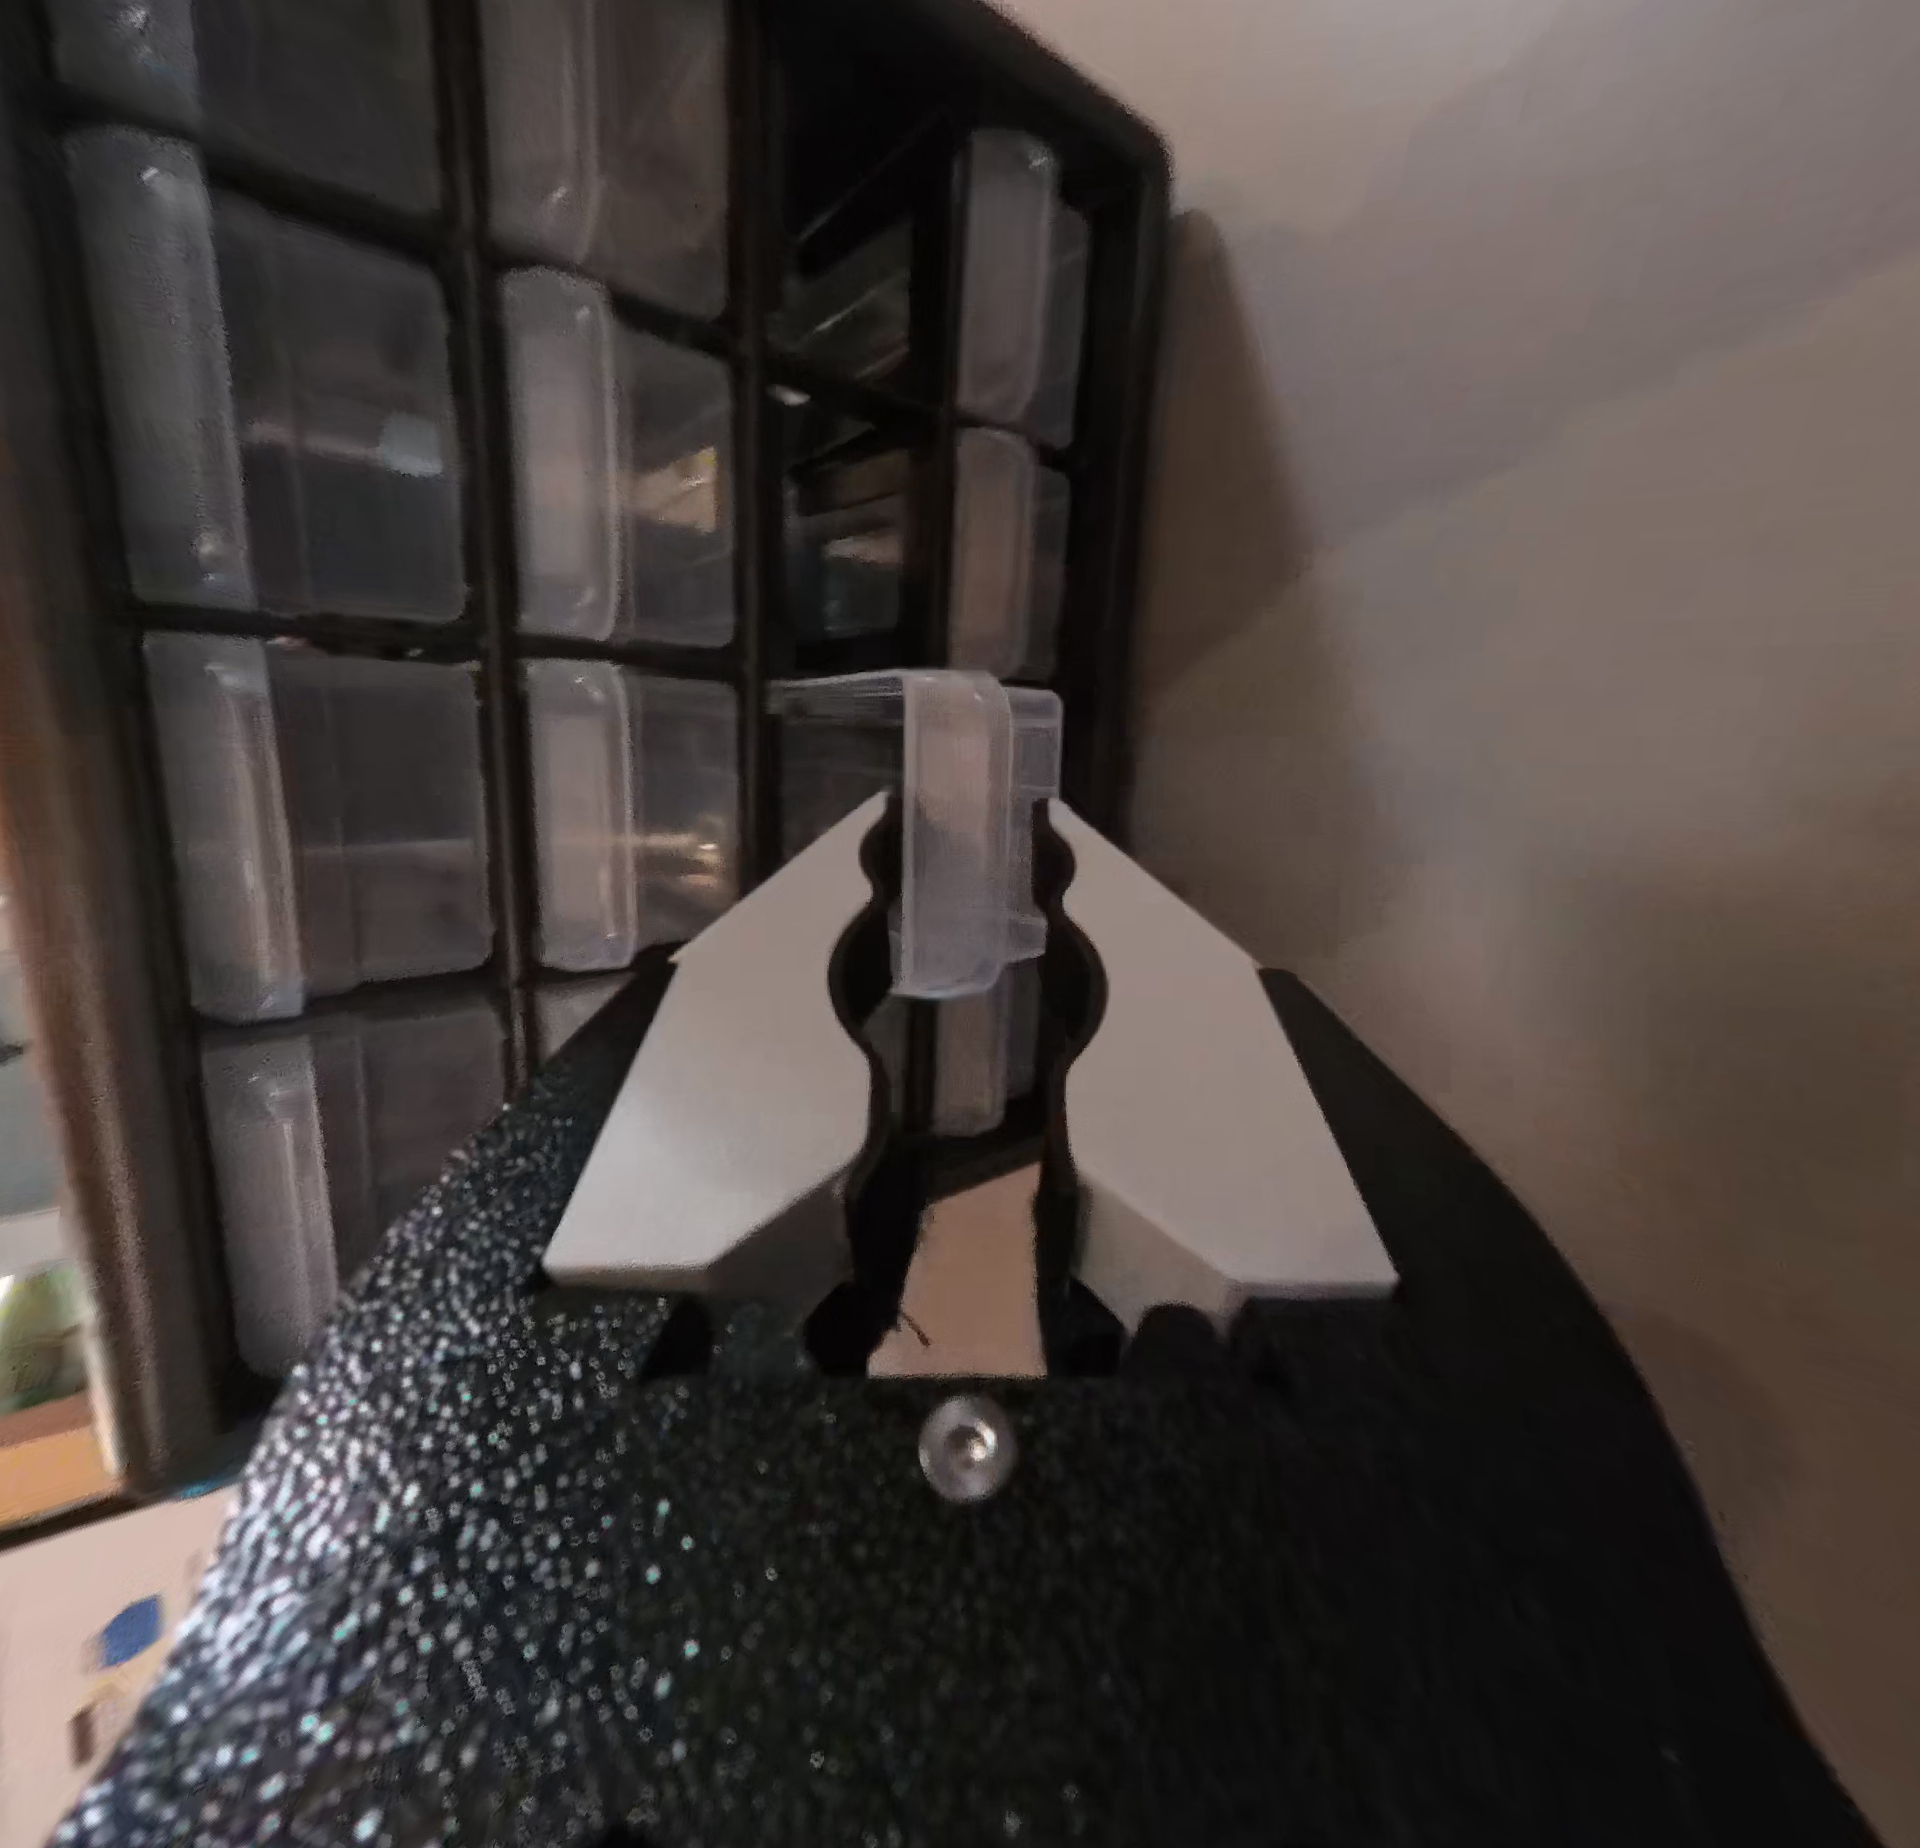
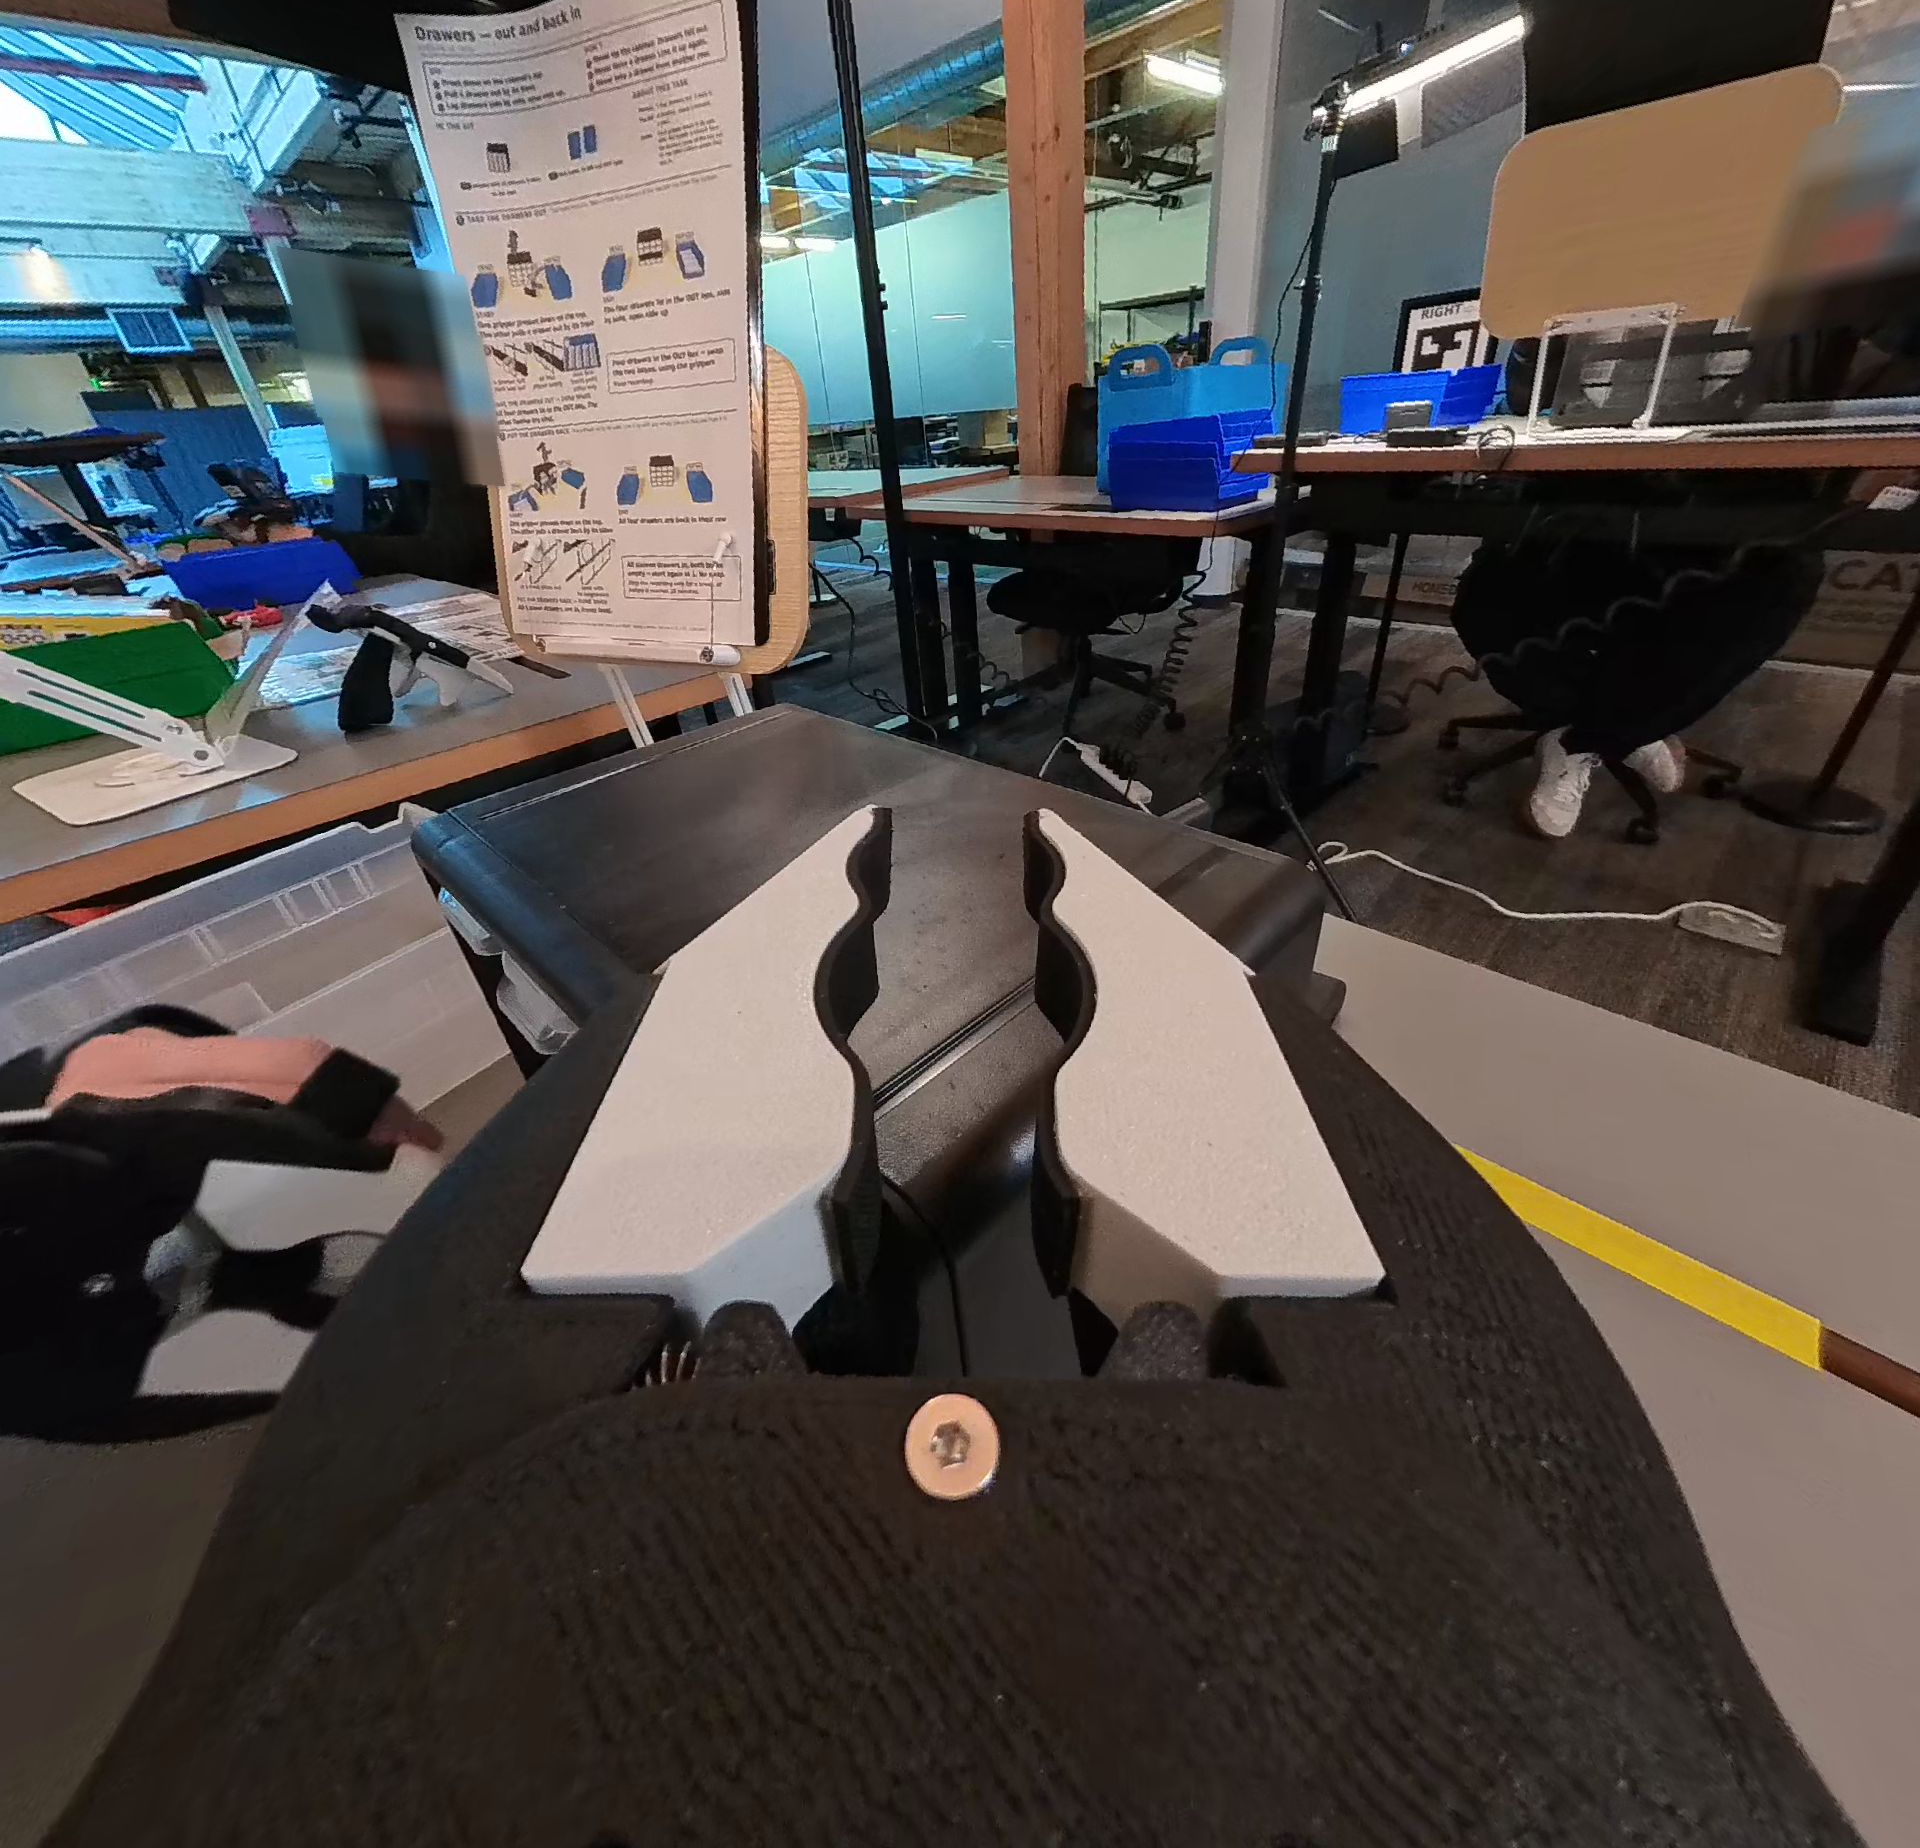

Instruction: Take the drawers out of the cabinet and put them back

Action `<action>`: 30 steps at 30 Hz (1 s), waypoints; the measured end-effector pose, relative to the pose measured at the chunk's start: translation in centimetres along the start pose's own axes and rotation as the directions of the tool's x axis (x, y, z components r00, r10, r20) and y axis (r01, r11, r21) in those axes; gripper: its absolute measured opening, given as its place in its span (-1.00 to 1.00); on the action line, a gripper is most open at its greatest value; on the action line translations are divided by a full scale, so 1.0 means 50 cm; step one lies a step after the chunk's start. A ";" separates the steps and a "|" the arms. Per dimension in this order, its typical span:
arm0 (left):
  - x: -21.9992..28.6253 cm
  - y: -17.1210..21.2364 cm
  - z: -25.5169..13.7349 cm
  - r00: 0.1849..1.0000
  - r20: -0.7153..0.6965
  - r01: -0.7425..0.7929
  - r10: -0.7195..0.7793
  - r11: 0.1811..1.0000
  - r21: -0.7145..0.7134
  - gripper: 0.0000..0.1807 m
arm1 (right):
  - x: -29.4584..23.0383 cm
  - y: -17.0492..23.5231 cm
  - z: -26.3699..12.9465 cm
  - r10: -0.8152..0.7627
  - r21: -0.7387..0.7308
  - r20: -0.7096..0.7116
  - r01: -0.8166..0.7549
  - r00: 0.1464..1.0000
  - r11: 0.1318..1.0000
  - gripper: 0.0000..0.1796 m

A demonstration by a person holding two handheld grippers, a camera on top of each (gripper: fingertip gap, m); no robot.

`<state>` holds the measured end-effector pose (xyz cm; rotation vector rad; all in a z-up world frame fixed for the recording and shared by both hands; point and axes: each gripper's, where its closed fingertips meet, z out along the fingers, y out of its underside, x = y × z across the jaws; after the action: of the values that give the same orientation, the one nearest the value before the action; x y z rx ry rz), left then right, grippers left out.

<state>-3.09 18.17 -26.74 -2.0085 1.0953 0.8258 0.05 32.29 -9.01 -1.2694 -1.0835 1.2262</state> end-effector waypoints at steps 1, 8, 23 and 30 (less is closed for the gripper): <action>-0.014 0.005 0.007 0.998 0.055 -0.009 0.009 1.000 0.003 -0.76 | 0.000 0.000 0.000 0.000 0.000 0.000 0.000 1.000 1.000 -0.73; -0.036 -0.038 -0.034 0.928 0.373 -0.050 -0.021 0.982 0.182 -0.64 | 0.000 0.001 0.000 0.004 -0.001 0.002 -0.004 1.000 1.000 -0.73; -0.015 0.026 0.047 0.954 0.234 0.174 -0.189 0.981 0.082 -0.70 | 0.000 0.001 0.001 0.012 0.000 0.003 -0.012 1.000 1.000 -0.74; 0.021 0.031 0.036 0.940 0.159 0.294 -0.301 0.954 0.066 -0.52 | 0.001 0.002 0.001 0.014 -0.009 -0.010 -0.014 1.000 1.000 -0.75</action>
<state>-4.35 18.55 -28.97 -1.9670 0.6860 0.7884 -0.03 32.35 -9.12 -1.2900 -1.0758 1.2257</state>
